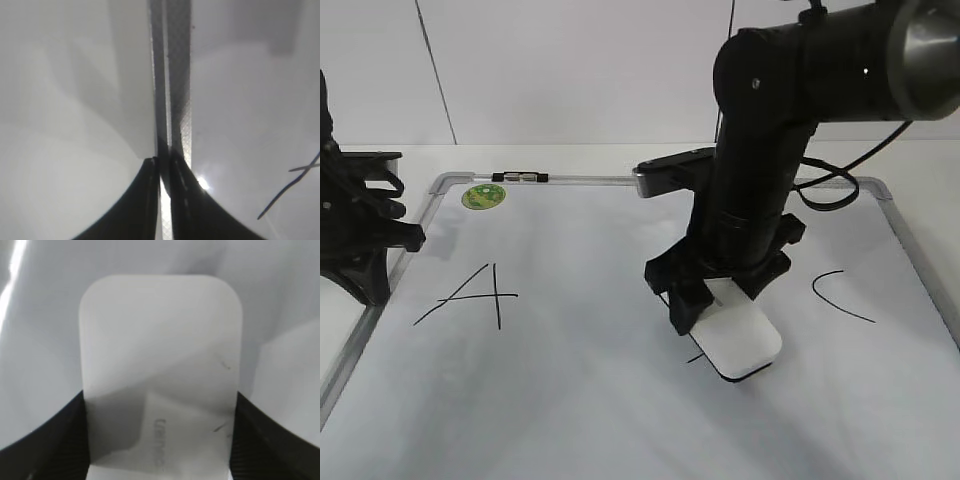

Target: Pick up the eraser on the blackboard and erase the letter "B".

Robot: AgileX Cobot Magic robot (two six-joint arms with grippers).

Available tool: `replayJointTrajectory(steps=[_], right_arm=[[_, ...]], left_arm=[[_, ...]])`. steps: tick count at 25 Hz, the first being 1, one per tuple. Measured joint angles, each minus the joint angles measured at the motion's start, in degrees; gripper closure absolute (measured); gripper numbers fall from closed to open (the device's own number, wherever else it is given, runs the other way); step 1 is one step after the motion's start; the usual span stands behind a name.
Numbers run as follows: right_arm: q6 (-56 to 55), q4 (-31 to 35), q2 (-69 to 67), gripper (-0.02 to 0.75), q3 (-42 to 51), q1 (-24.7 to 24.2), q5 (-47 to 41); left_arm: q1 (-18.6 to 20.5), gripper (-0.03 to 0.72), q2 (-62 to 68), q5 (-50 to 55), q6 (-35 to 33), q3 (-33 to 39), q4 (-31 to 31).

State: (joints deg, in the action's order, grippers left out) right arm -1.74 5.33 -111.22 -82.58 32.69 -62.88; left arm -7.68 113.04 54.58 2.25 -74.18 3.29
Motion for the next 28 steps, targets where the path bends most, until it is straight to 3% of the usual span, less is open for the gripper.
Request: replayJointTrajectory(steps=[5, 16, 28], right_arm=[[0.0, -1.48, 0.0, 0.191, 2.79, 0.0, 6.33], [-0.43, -1.92, -0.36, 0.191, 7.03, -3.85, 7.62], [3.01, 6.25, -1.82, 0.191, 6.11, -3.32, 8.58]], left_arm=[[0.0, 0.657, 0.0, 0.19, 0.0, 0.0, 0.1], [0.0, 0.657, 0.0, 0.31, -0.1, 0.0, 0.1], [0.0, 0.657, 0.0, 0.54, -0.1, 0.0, -0.12]])
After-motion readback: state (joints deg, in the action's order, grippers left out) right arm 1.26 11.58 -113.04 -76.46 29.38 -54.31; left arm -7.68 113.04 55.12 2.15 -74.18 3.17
